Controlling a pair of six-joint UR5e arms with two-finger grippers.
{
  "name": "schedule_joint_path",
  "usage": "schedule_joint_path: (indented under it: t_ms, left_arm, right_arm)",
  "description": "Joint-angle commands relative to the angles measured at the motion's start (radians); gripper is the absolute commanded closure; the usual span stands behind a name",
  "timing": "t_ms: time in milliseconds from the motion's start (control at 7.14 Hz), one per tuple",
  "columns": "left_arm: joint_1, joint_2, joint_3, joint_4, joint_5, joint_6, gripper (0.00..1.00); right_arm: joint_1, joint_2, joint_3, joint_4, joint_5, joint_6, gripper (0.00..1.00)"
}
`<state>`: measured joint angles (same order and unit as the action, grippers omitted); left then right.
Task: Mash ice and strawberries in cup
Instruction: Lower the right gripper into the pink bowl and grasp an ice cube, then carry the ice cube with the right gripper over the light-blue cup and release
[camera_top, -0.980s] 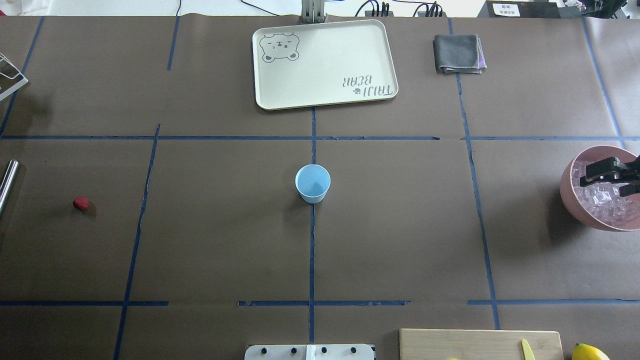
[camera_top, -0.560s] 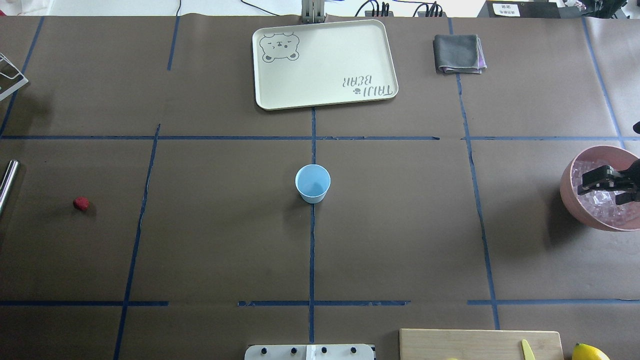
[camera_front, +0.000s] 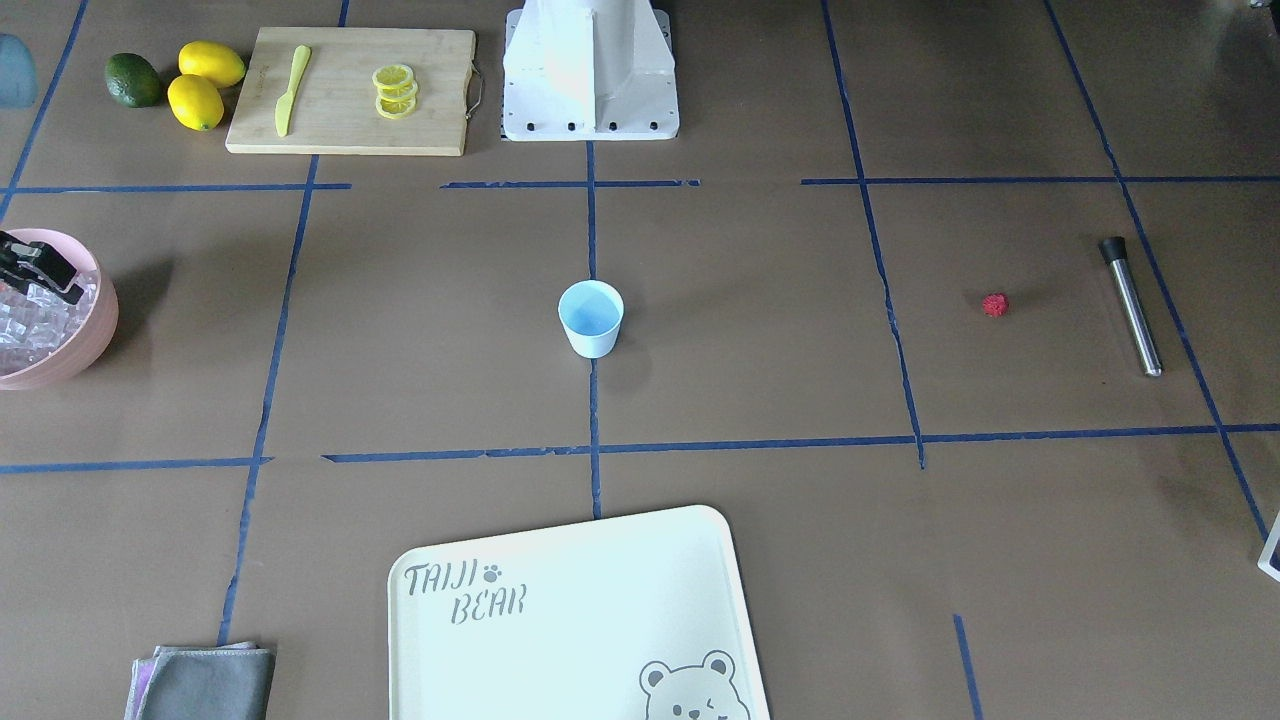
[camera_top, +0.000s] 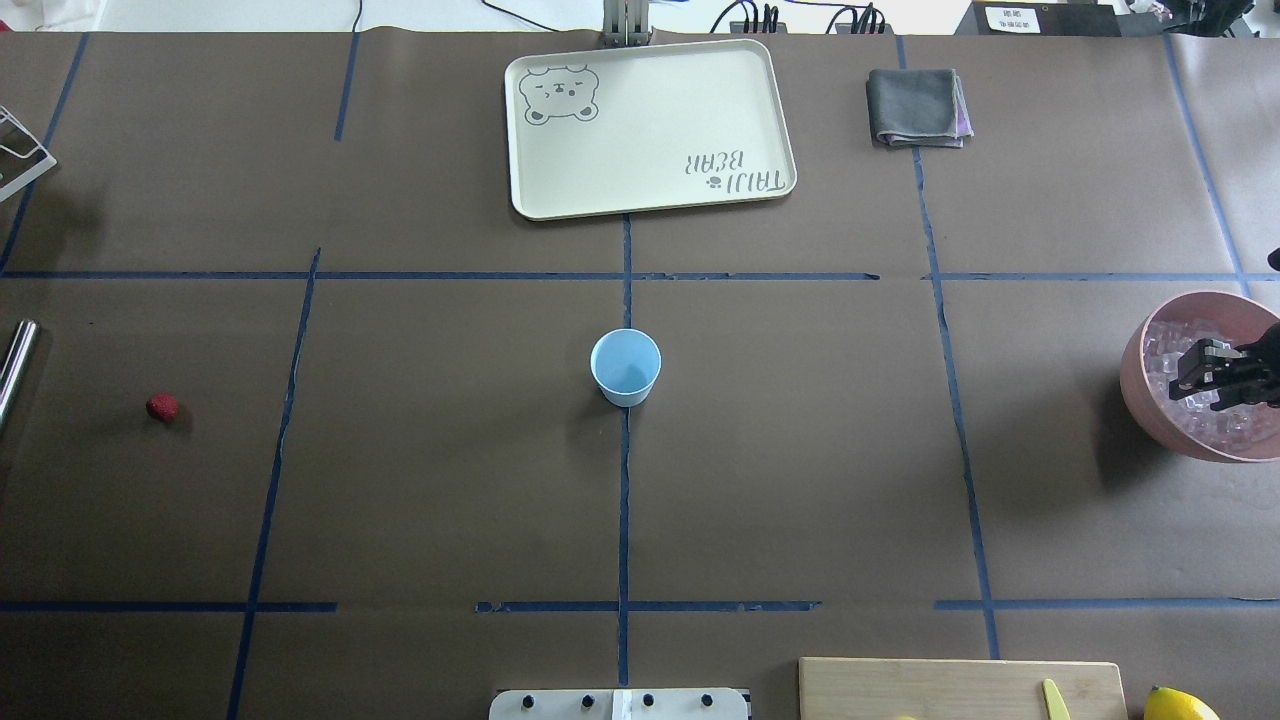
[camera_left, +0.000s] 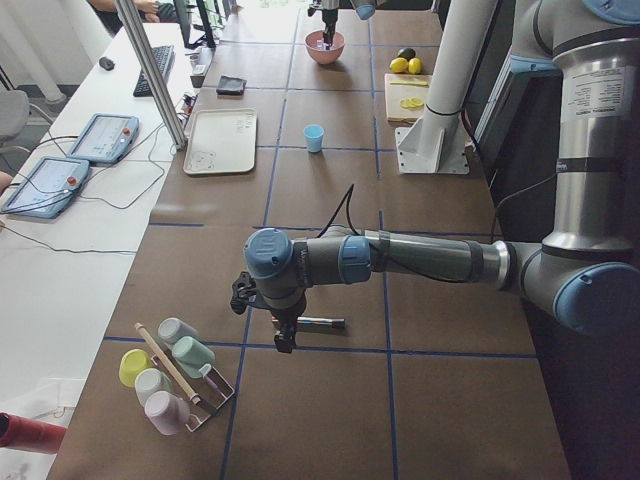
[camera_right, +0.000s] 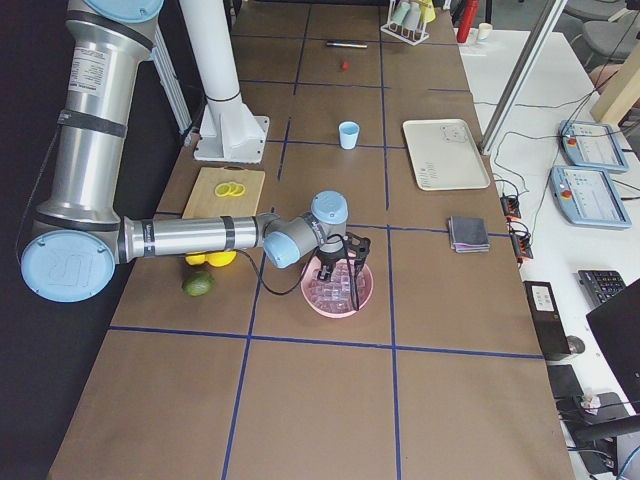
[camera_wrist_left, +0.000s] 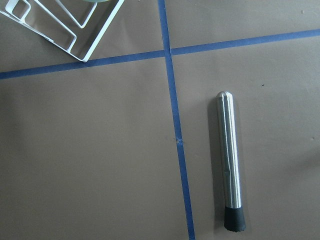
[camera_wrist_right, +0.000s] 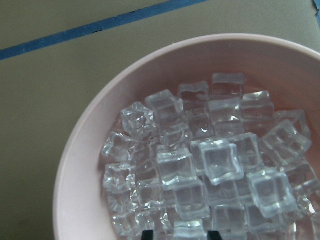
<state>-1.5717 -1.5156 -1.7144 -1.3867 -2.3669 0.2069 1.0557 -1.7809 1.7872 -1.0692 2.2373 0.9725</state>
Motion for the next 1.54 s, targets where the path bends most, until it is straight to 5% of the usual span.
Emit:
schedule_joint_path:
  t_ms: [0,420,700,980,1401]
  left_arm:
    - [-0.001,0.000,-0.001,0.000,0.000,0.000,0.00]
    - [-0.001,0.000,-0.002,-0.002,-0.002,0.000,0.00]
    - [-0.001,0.000,-0.002,-0.002,-0.002,0.000,0.00]
    - [0.001,0.000,-0.001,-0.002,-0.002,0.000,0.00]
    - [0.001,0.000,-0.002,-0.002,-0.003,0.000,0.00]
  right_arm:
    - [0.003,-0.009,0.004,0.002,0.001,-0.003,1.00]
    - [0.000,0.003,0.223,-0.011,0.016,0.091,1.00]
    - [-0.125,0.210,0.241,-0.006,0.053,0.353,1.00]
    - [-0.331,0.471,0.175,-0.015,-0.058,0.617,0.99]
    - [-0.532,0.802,-0.095,-0.012,-0.321,0.776,0.99]
